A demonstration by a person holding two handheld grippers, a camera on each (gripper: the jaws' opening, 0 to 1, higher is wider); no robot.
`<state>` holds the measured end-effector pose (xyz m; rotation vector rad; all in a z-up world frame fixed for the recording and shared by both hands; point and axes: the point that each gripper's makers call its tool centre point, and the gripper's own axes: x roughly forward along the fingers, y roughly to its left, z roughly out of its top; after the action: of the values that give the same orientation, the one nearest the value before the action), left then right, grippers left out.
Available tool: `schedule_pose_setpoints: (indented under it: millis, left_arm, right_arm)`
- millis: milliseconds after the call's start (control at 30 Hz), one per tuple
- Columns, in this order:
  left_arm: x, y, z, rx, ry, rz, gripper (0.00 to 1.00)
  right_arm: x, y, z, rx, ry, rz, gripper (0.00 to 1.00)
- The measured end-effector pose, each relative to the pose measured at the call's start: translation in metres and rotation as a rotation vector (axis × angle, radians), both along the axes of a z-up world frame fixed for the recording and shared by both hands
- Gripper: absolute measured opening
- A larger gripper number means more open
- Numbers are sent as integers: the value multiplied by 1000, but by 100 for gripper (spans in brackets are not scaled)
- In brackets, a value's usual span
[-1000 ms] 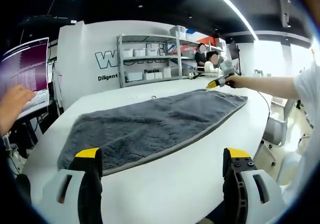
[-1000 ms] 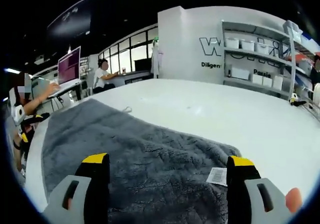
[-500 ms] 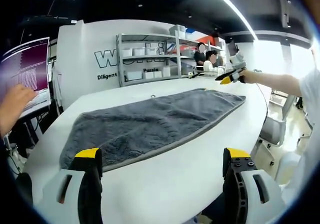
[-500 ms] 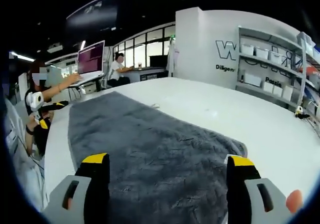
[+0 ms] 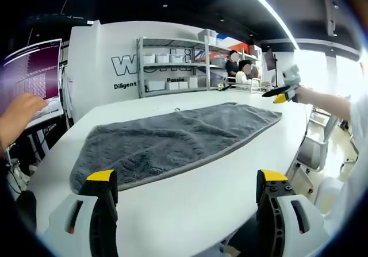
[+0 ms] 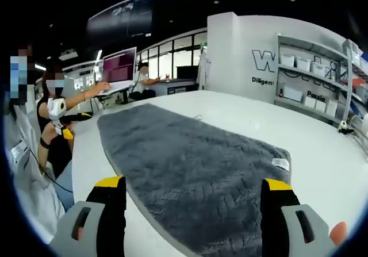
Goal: Open the folded towel by lifting each exposed corner and separating the folded layers until the towel lies flat within the target outline without major curled edges
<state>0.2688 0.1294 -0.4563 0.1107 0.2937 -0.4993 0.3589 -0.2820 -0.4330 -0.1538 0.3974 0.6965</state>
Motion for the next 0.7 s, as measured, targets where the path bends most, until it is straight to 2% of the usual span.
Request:
schedule_pose_setpoints:
  millis: [200,433,700]
  left_arm:
    - [-1,4,0,-8,2,7,99]
    - [-2,9,-3,-17,11,26,99]
    - [-3,14,-4,-24,14,37,99]
  right_arm:
    - [-31,-1,-5,3,15,-7,99]
    - [-52,-2,-12,-2,25,-39,99]
    - [-61,-5,-11,46,20,-76,99]
